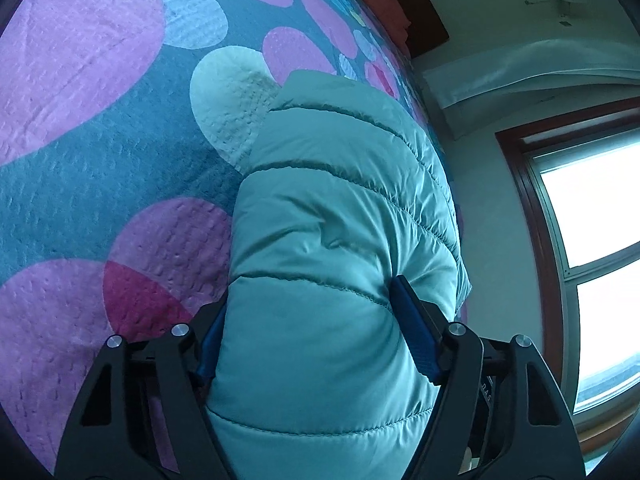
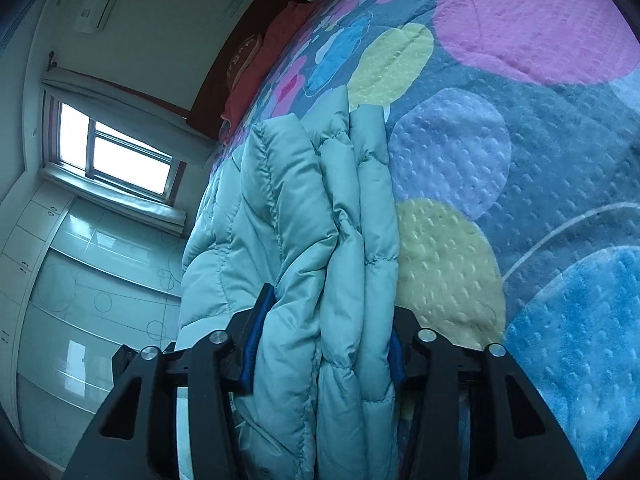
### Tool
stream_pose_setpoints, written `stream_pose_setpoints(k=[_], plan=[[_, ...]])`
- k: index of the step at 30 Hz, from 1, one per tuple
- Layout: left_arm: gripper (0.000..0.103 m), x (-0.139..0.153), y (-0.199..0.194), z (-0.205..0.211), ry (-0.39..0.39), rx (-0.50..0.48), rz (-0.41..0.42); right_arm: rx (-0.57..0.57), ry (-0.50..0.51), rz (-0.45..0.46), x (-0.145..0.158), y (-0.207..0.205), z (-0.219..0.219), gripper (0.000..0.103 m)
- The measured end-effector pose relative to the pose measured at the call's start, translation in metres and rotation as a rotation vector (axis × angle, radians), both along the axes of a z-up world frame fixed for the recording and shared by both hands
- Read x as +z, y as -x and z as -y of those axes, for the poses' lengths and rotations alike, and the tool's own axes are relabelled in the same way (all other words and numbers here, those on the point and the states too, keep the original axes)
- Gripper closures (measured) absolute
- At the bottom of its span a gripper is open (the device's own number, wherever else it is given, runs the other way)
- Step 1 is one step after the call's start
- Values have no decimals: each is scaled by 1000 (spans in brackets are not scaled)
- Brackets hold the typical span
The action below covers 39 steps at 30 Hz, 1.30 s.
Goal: Fold large clothes
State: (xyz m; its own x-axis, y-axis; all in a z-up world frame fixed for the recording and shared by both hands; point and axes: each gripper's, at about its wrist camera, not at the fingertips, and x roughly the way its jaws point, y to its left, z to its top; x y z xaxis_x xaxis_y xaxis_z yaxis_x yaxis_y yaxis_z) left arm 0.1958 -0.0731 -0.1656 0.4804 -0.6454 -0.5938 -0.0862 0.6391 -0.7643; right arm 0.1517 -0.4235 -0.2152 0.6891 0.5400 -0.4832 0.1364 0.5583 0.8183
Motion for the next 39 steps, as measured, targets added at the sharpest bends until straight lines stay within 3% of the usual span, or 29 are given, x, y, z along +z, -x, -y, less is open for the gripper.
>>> stream_pose_setpoints(k=[6, 17, 25, 29, 33, 35, 37, 39], plan=[[47, 10, 3, -5, 8, -6, 26, 3, -18, 53, 8, 1, -14, 77], [48, 56, -7, -49, 1, 44, 156, 80, -38, 141, 39, -43, -60, 79], [48, 36, -19, -101, -19, 141, 113, 180, -27, 124, 31, -99, -106, 79], [47, 20, -23, -111, -10, 153, 77, 201, -4, 99, 18, -102, -114, 79], [40, 14, -27, -114, 14, 160, 54, 212, 24, 87, 22, -107, -112, 69], [38, 15, -28, -118, 14, 158, 44, 218, 52, 79, 26, -104, -108, 59], [33, 20, -29, -124, 18, 160, 47, 204, 72, 85, 33, -101, -101, 40], [26, 22, -31, -130, 19, 167, 51, 181, 55, 91, 36, -103, -89, 38]])
